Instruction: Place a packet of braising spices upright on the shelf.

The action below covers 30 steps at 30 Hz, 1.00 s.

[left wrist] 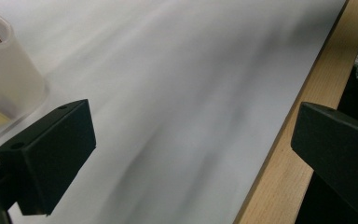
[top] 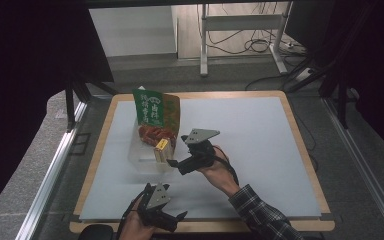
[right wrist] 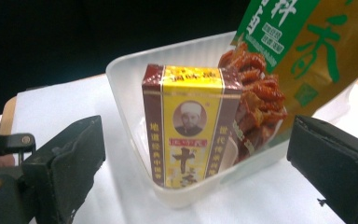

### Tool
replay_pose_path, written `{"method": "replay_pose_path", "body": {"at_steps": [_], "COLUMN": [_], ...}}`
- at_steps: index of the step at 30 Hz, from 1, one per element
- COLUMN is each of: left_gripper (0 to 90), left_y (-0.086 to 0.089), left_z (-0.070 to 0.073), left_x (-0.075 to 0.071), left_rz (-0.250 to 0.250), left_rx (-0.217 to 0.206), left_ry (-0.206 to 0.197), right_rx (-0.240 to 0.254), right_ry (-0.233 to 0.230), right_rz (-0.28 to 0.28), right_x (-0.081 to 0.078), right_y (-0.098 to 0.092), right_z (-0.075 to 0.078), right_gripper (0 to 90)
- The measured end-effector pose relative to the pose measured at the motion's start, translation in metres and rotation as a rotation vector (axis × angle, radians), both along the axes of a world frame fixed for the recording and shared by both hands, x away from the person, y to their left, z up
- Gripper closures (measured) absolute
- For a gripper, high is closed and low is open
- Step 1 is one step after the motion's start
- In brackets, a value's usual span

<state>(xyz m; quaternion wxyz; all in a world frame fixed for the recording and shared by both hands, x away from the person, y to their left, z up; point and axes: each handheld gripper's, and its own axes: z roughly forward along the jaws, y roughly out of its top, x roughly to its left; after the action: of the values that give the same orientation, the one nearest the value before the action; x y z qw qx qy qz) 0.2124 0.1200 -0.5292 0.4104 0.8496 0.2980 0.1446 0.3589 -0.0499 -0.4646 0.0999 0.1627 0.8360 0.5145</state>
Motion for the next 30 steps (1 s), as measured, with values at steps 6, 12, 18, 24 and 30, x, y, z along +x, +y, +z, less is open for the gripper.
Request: {"method": "replay_pose_path", "body": {"at_steps": [6, 12, 18, 24, 30], "left_gripper": [0.0, 0.0, 0.0, 0.0, 0.0], "left_y": [0.000, 0.000, 0.000, 0.000, 0.000], "left_z": [0.000, 0.000, 0.000, 0.000, -0.001], "left_x": [0.000, 0.000, 0.000, 0.000, 0.000], "left_rz": [0.004, 0.004, 0.002, 0.002, 0.000], "left_rx": [-0.005, -0.007, -0.003, 0.001, 0.005], "left_ry": [0.000, -0.001, 0.000, 0.000, 0.000], "right_rx": [-0.006, -0.014, -0.027, -0.039, -0.057], "right_ry": [0.014, 0.021, 0.027, 0.031, 0.037], "right_rz": [-0.006, -0.018, -0.031, -0.048, -0.066], "right_x": [0.000, -0.001, -0.002, -0.003, -0.003], "right_y": [-0.007, -0.015, -0.023, -0.031, -0.039], "right_z": [-0.001, -0.001, -0.003, -0.003, -0.004], "right_gripper": [4.1, 4.1, 4.0, 3.7, 3.5]}}
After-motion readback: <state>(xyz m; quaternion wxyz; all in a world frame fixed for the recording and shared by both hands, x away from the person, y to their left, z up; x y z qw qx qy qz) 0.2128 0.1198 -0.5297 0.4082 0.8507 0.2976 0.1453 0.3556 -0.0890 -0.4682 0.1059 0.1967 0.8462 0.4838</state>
